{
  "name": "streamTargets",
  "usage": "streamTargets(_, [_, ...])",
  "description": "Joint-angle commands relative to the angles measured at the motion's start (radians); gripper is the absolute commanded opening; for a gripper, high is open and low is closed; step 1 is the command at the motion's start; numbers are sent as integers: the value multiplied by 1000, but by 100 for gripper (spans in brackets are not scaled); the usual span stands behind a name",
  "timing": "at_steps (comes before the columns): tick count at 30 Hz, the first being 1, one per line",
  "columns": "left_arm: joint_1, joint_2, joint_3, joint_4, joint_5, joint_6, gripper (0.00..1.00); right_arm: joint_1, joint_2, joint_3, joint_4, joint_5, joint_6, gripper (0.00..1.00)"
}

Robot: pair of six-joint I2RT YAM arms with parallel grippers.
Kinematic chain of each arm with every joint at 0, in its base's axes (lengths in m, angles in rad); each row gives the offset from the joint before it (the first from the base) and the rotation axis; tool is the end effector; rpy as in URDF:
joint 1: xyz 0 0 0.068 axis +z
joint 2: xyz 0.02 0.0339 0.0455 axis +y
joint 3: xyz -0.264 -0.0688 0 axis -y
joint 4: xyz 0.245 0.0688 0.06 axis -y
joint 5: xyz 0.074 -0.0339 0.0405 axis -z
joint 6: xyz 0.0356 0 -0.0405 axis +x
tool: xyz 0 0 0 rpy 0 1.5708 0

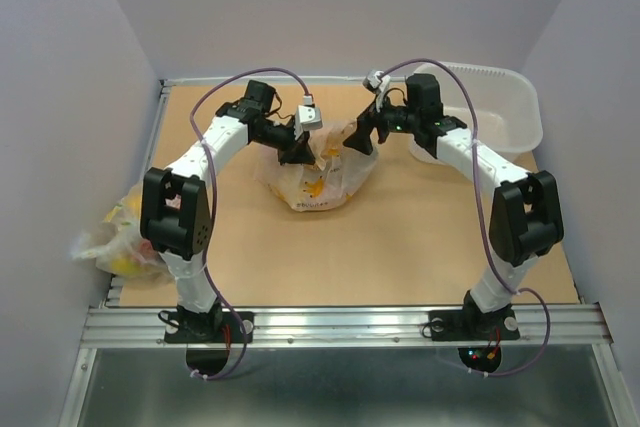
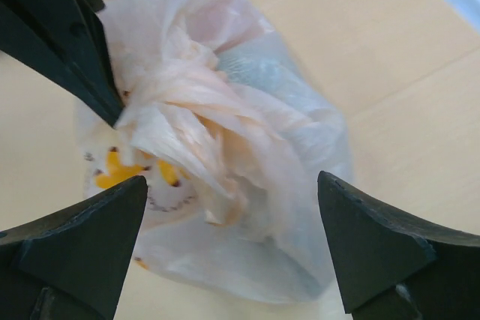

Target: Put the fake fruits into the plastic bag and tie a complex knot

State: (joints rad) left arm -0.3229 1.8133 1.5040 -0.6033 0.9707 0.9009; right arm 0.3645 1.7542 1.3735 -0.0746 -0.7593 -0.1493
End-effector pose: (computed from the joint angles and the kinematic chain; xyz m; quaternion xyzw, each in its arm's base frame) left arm 0.3630 -0.1524 0.2779 0.6042 0.5986 -0.3417 0.3998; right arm 0.3720 0.1682 0.2938 -0.3899 0.7123 0.3654 0.4550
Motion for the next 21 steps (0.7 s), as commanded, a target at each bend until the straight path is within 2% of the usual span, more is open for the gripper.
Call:
streamTargets(1, [7,9,62,-75,42,47,0,-33,5,15,49,-29,-357,100])
streamTargets(7, [5,57,120,-145,68,75,0,-38,102,87,47,-249,-541,100])
streamTargets(10, [5,57,116,-122,63,47,0,-27,133,105,47,-293,-602,100])
streamTargets(13, [2,50,105,-93,34,18,0,-12,192,150,47,-293,-572,98])
streamTargets(14, [1,50,99,-76,8,-12,0,-4,226,180,45,-287,-546,90])
streamTargets(15, [-2,49,96,-64,-13,-35,0,-1,243,194,45,-281,-514,76])
streamTargets(16, [-10,47,90,-40,-57,-52,0,-1,254,203,44,-285,-456,52])
streamTargets(17, [-15,46,85,-24,-84,-75,0,-2,263,210,42,-284,-426,39])
streamTargets(18, [-21,41,73,-17,-125,-106,0,-2,266,214,44,-276,-362,8])
streamTargets(19, [-25,34,64,0,-145,-118,0,1,266,216,44,-267,-327,1])
streamTargets(21, [-31,23,32,23,-179,-160,0,1,254,208,44,-273,-230,0])
